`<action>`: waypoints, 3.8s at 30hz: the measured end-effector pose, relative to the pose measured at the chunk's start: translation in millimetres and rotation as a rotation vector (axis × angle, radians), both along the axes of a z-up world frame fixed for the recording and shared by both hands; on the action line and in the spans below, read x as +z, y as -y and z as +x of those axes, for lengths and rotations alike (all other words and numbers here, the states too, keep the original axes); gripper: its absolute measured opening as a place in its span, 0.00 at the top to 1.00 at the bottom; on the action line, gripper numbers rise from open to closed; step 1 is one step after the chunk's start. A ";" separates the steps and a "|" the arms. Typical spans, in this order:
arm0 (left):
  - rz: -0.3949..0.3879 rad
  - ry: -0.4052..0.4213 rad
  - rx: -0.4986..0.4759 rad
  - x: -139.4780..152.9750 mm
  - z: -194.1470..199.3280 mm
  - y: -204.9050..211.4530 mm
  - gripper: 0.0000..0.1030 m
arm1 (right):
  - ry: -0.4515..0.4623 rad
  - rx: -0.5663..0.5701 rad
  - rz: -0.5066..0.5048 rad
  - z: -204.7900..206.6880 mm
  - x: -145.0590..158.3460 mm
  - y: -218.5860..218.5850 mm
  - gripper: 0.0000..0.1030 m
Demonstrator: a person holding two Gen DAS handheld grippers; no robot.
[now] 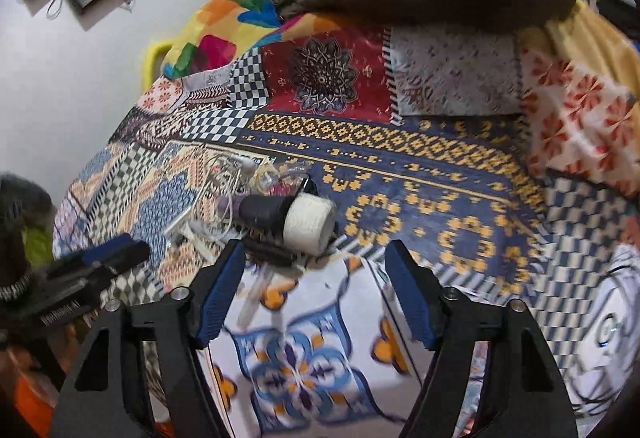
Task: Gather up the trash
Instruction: 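Grasp the silver bolt with the left tool while the right tool grasps the white bandage roll, then carry the bolt and bandage roll down to the white bucket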
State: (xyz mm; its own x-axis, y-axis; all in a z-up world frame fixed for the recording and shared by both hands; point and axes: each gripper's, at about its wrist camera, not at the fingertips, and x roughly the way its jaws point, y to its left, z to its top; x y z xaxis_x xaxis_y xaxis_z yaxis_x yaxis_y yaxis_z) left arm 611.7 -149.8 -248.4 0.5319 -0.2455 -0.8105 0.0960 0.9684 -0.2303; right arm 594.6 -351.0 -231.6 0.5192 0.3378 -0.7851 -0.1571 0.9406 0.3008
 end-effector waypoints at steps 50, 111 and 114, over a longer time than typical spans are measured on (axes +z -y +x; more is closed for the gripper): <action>-0.007 0.165 0.024 128.6 -93.8 -8.5 0.90 | 0.134 -0.009 0.003 -94.8 108.2 -19.0 0.79; 0.076 -0.178 0.674 -5.4 -445.1 -368.1 0.89 | -0.127 0.722 -0.156 -329.0 4.0 -420.3 0.79; 0.091 -0.239 0.660 -30.5 -439.8 -367.7 0.89 | -0.176 0.737 -0.179 -324.9 -15.8 -431.7 0.79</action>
State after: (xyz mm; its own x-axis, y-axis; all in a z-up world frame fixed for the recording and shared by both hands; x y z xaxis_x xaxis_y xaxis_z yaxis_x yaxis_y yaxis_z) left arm 171.9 218.0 -278.9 0.3514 0.1409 -0.9256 -0.5610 0.8232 -0.0876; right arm 269.7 80.7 -247.4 0.0724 0.4076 -0.9103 -0.7250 0.6483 0.2326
